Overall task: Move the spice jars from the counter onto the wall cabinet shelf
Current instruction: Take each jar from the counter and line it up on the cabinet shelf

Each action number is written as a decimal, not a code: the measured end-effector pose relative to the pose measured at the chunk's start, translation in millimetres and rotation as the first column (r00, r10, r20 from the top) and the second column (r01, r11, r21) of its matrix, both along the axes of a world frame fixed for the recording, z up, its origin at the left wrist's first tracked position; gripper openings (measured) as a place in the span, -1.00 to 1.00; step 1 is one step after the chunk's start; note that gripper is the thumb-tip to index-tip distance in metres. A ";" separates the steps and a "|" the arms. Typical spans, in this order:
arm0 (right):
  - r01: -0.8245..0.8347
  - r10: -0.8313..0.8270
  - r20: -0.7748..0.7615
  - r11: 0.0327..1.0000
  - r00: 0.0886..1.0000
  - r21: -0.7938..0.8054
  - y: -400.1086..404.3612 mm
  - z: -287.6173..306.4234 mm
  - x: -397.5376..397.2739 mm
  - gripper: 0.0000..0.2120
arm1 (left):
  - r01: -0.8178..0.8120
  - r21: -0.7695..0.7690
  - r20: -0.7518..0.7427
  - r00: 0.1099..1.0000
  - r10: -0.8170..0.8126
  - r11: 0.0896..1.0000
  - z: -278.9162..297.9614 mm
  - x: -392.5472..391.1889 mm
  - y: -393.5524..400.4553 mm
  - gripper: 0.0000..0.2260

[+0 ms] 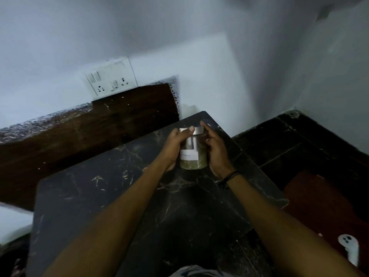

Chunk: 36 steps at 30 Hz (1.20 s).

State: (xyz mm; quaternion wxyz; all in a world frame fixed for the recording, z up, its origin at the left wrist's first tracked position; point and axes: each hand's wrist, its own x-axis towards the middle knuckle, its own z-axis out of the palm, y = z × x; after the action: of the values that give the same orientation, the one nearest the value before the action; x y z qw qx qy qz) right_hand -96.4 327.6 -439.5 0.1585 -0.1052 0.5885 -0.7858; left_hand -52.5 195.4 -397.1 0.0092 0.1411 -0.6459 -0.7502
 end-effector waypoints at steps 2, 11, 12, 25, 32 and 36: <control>-0.052 0.051 -0.015 0.998 0.999 -0.040 -10.5 12.7 -1.7 -0.52 | -0.077 -0.022 -0.038 0.996 0.076 0.997 15.2 -0.2 -9.2 -0.34; -0.179 0.153 -0.207 0.978 0.966 -0.110 -55.0 97.5 -15.5 -0.51 | -0.195 -0.027 -0.261 0.948 0.181 0.981 93.7 -0.9 -48.1 -0.52; -0.177 0.144 -0.233 0.976 0.962 -0.127 -58.9 111.1 -17.8 -0.49 | -0.208 -0.026 -0.284 0.939 0.192 0.978 104.2 -1.8 -54.9 -0.54; -0.272 0.114 -0.602 0.946 0.790 -0.177 -98.0 317.7 -46.6 -0.48 | -0.341 -0.208 -0.631 0.763 0.141 0.917 305.4 -17.3 -97.7 -0.71; -0.230 0.037 -0.691 0.955 0.722 -0.189 -99.4 388.8 -52.0 -0.52 | -0.375 -0.195 -0.744 0.659 0.113 0.906 370.3 -29.8 -100.3 -0.62; -0.193 0.033 -0.757 0.973 0.653 -0.124 -101.7 427.3 -69.9 -0.64 | -0.398 -0.214 -0.784 0.615 0.086 0.892 406.7 -41.8 -102.0 -0.70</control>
State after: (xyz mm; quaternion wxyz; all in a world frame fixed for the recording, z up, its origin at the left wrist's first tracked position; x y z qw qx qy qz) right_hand -166.2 225.9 -12.2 -0.0602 -0.4709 0.5141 -0.7144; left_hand -94.3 93.4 9.6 0.4067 -0.1013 -0.6847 -0.5962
